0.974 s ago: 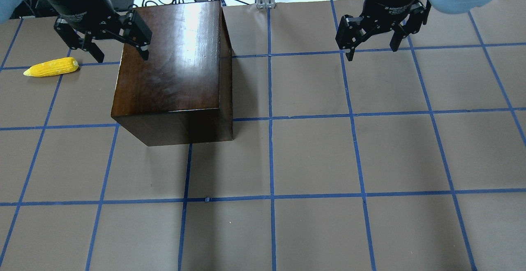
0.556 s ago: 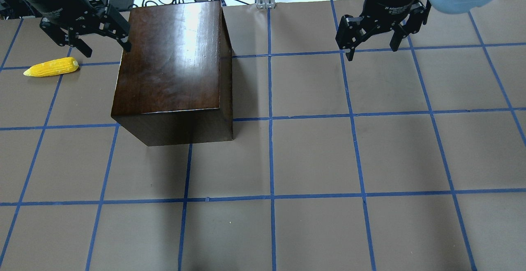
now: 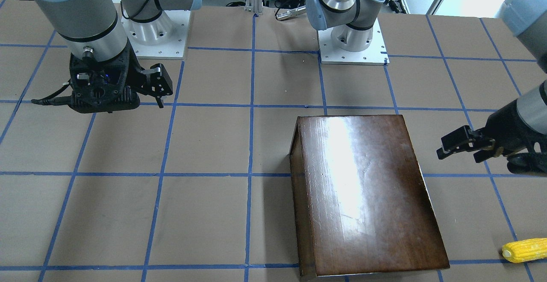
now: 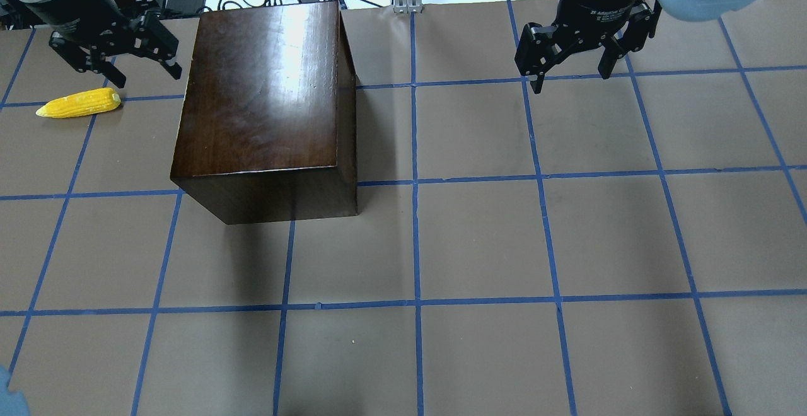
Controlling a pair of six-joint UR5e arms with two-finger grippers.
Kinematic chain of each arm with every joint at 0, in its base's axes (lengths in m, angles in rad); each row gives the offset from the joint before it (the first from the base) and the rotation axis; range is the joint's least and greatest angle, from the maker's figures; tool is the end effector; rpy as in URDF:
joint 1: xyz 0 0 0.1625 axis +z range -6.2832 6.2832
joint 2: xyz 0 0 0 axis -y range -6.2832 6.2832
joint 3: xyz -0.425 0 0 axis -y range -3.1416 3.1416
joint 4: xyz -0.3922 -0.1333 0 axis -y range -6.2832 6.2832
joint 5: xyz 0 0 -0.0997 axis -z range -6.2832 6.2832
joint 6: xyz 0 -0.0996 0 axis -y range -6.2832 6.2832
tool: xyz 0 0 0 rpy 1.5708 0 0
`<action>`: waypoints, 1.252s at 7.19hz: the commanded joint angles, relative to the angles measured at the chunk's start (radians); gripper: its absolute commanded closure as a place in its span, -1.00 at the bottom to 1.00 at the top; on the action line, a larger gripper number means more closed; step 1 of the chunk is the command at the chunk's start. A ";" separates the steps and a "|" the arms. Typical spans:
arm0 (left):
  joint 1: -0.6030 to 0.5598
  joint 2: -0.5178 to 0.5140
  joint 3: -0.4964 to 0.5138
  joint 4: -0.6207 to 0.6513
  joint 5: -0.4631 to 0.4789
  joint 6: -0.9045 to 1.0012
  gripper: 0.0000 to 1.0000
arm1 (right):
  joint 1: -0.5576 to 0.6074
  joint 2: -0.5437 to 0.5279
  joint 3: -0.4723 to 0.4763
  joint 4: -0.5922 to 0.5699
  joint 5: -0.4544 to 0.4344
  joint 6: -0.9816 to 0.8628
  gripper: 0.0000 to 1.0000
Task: Open drawer and put corn inside
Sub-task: 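Move the left gripper down beside the cabinet toward the drawer handle, then close the left gripper on the white drawer handle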
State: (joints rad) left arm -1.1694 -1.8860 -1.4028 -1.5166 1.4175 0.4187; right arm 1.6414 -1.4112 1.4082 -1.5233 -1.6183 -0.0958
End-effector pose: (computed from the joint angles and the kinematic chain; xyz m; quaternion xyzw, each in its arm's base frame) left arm 0.1016 -0.6194 0.4018 -0.0051 -0.9960 -0.0120 0.0886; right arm 0.1674 -0.5445 0.4795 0.0836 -0.9960 -0.0225 0.0235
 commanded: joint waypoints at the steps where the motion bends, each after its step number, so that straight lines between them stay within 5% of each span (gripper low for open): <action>1: 0.051 -0.085 0.001 0.030 -0.067 0.055 -1.00 | 0.000 0.000 0.000 0.000 0.000 0.001 -1.00; 9: 0.051 -0.173 -0.015 0.050 -0.150 0.153 -1.00 | 0.000 0.000 0.000 0.002 0.000 -0.001 -1.00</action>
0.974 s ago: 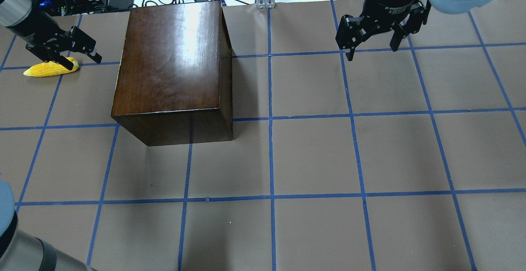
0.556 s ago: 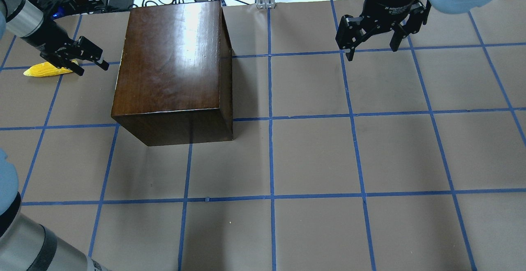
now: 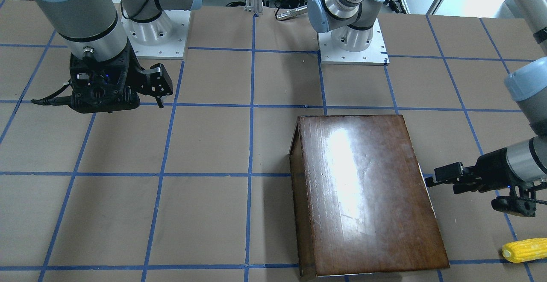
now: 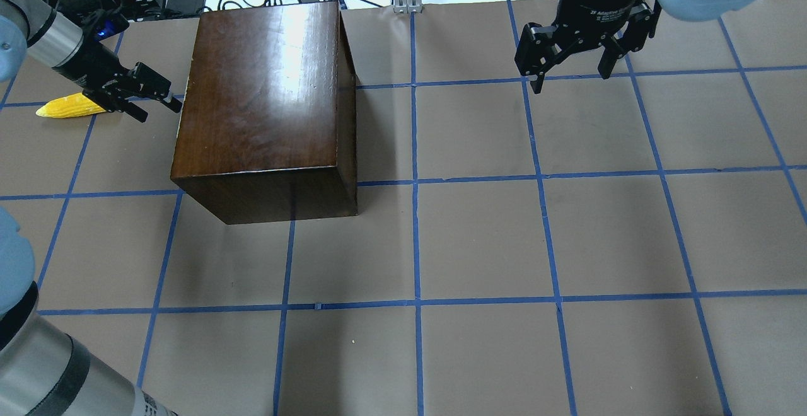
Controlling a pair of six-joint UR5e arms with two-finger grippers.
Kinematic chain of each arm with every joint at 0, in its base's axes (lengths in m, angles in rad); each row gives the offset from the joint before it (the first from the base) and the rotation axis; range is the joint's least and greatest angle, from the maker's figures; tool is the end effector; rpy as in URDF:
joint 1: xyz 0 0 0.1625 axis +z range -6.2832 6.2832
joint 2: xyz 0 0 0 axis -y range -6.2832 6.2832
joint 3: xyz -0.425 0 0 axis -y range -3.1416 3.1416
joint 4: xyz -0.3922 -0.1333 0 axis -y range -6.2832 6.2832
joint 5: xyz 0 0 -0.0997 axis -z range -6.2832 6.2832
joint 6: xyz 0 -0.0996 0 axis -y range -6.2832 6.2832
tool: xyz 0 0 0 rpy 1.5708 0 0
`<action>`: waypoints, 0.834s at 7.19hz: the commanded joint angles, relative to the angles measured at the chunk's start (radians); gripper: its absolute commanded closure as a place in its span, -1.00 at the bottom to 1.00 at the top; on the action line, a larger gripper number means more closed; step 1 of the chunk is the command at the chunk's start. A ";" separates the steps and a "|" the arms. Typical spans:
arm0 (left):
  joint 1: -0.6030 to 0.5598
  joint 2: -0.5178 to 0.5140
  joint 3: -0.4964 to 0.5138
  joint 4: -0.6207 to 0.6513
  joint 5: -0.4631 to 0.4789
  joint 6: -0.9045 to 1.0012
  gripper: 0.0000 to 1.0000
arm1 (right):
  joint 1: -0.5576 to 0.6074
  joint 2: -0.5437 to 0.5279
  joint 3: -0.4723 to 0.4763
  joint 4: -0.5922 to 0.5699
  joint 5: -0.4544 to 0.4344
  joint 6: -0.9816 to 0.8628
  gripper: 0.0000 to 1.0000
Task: Open drawer and put corn inside
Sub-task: 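Close the left gripper on the white drawer handle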
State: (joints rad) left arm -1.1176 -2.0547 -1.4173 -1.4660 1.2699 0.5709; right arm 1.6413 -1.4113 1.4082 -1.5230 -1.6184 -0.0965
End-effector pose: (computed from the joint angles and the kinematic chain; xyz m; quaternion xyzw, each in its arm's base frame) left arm 0.1359 -0.6508 0.2964 -0.0409 -0.9817 -0.0240 0.1844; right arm 0.1673 -0.5444 0.4795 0.0839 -0.9959 -0.0226 0.0235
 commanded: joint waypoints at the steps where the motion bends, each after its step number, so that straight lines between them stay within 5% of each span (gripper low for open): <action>1: -0.001 -0.008 0.001 -0.005 -0.026 -0.006 -1.00 | 0.000 0.000 0.000 0.000 0.000 0.000 -1.00; 6: -0.001 -0.027 -0.006 -0.010 -0.038 -0.016 -1.00 | 0.000 0.000 0.000 0.000 0.000 0.001 -1.00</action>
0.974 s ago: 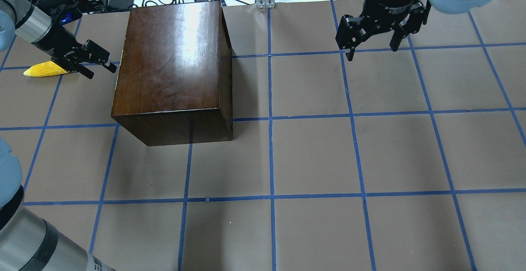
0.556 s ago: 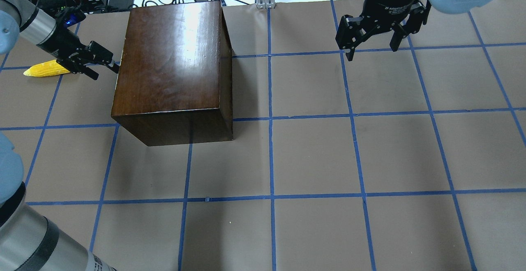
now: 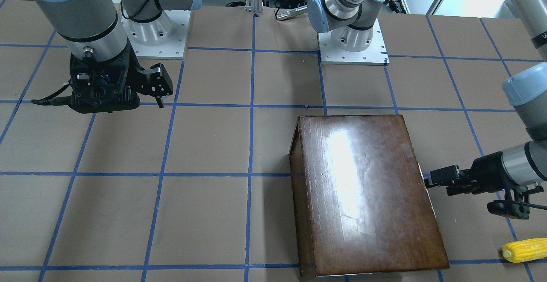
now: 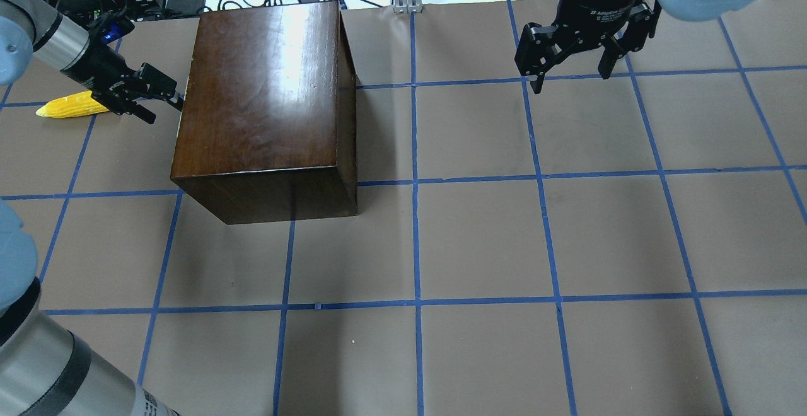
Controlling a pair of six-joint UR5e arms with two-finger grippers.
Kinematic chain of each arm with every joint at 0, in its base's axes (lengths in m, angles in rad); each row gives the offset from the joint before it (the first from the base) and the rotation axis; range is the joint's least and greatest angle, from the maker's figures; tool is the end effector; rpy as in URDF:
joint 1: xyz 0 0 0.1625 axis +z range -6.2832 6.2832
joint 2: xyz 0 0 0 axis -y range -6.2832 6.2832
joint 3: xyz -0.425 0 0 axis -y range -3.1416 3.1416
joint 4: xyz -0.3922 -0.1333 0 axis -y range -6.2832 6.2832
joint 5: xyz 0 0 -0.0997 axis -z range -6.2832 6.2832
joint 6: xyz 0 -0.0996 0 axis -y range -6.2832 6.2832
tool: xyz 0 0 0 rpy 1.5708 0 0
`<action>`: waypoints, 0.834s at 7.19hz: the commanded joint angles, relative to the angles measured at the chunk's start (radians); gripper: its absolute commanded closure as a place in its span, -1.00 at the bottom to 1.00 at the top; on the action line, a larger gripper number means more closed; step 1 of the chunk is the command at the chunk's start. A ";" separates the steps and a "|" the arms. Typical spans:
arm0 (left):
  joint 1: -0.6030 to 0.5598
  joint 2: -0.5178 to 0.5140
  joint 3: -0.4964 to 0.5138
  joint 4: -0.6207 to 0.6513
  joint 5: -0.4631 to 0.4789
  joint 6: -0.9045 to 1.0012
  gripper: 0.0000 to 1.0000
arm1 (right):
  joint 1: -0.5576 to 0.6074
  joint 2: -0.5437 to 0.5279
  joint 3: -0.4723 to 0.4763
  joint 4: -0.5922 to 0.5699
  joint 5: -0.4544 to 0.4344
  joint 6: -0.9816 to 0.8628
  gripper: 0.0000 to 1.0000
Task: Open drawer and put corn inside
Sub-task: 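Close the left gripper on the white drawer handle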
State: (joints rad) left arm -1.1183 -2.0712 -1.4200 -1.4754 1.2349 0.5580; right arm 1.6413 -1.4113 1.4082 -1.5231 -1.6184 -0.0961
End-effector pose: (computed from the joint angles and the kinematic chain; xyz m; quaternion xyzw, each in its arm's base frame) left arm 0.1327 -0.6529 0.2850 -0.0304 -0.9777 -0.0291 0.2056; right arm 0.1673 -0.5444 0.4795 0.0837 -0.9960 -0.0226 0.0235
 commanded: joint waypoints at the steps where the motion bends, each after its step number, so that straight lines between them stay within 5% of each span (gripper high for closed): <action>1: -0.003 -0.012 -0.004 0.001 -0.014 -0.006 -1.00 | 0.000 0.000 0.000 0.000 0.000 0.001 -1.00; 6: -0.008 -0.018 -0.004 0.000 -0.014 -0.075 -1.00 | 0.000 0.000 0.000 0.001 0.000 -0.001 -1.00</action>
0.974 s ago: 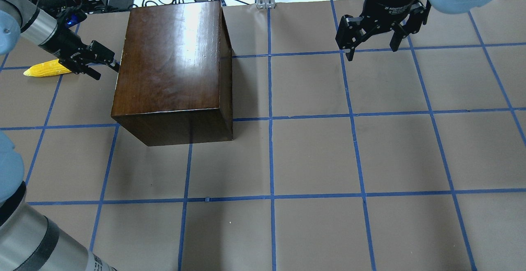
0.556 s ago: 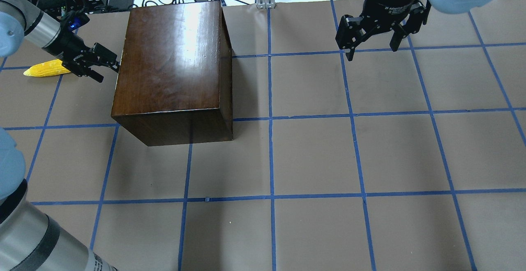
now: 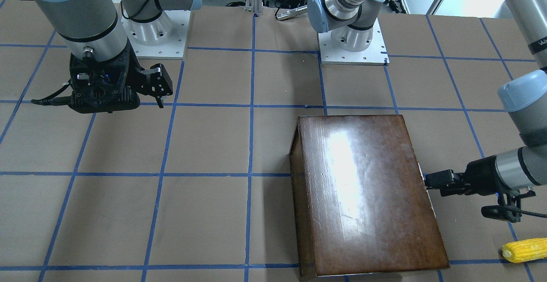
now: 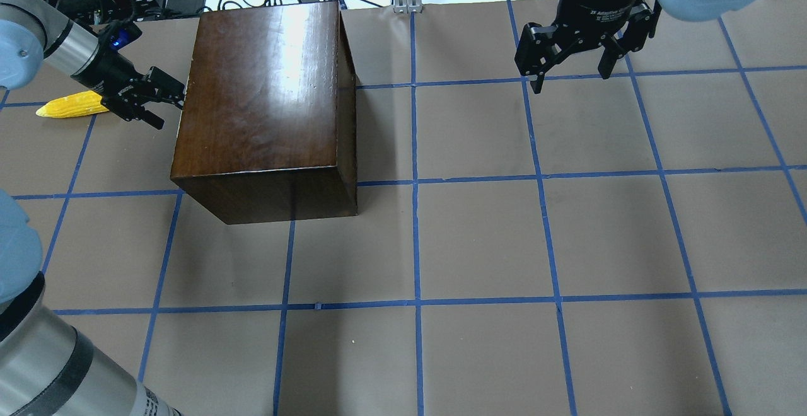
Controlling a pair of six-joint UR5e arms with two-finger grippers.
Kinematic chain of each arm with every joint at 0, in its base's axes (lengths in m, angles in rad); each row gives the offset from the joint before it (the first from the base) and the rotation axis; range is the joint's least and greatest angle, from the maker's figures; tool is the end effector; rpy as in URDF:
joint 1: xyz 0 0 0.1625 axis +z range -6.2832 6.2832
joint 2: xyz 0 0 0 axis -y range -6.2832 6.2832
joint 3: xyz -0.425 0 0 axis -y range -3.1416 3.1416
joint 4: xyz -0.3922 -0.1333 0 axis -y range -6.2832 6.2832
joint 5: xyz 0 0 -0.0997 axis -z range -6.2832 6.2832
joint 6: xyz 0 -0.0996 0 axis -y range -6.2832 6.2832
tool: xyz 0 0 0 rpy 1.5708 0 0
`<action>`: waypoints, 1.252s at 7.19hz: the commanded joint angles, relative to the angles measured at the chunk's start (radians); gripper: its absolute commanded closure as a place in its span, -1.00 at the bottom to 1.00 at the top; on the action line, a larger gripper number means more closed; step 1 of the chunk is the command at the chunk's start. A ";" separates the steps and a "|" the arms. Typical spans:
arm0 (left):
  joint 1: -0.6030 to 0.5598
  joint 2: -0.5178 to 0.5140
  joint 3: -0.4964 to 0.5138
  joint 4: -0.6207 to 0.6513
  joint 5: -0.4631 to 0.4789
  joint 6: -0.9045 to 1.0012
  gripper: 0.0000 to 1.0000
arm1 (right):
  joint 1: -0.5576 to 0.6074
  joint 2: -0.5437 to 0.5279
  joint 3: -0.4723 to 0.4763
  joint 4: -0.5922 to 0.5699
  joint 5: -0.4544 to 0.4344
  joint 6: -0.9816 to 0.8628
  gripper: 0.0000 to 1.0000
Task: Open drawer and put corn inside
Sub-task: 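Close the left gripper on the white drawer handle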
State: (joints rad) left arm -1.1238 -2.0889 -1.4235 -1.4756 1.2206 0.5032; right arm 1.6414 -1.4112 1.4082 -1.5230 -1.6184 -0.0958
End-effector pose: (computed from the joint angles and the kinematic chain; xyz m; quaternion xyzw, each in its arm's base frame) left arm 0.1284 -0.6554 0.2724 -0.0035 -0.9757 -0.0414 0.2153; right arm 0.1674 -0.5444 0.4794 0.0836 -0.9960 -0.0227 0.0235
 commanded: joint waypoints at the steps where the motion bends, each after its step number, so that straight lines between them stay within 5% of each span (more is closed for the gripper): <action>1: -0.002 0.000 -0.002 0.000 0.002 -0.020 -1.00 | 0.000 0.000 0.000 0.000 0.000 0.001 -1.00; 9: -0.002 -0.005 0.000 0.012 0.057 -0.009 -1.00 | 0.000 0.000 0.000 0.001 0.000 0.001 -1.00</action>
State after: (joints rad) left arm -1.1260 -2.0941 -1.4237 -1.4683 1.2491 0.4937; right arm 1.6413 -1.4113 1.4082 -1.5221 -1.6184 -0.0955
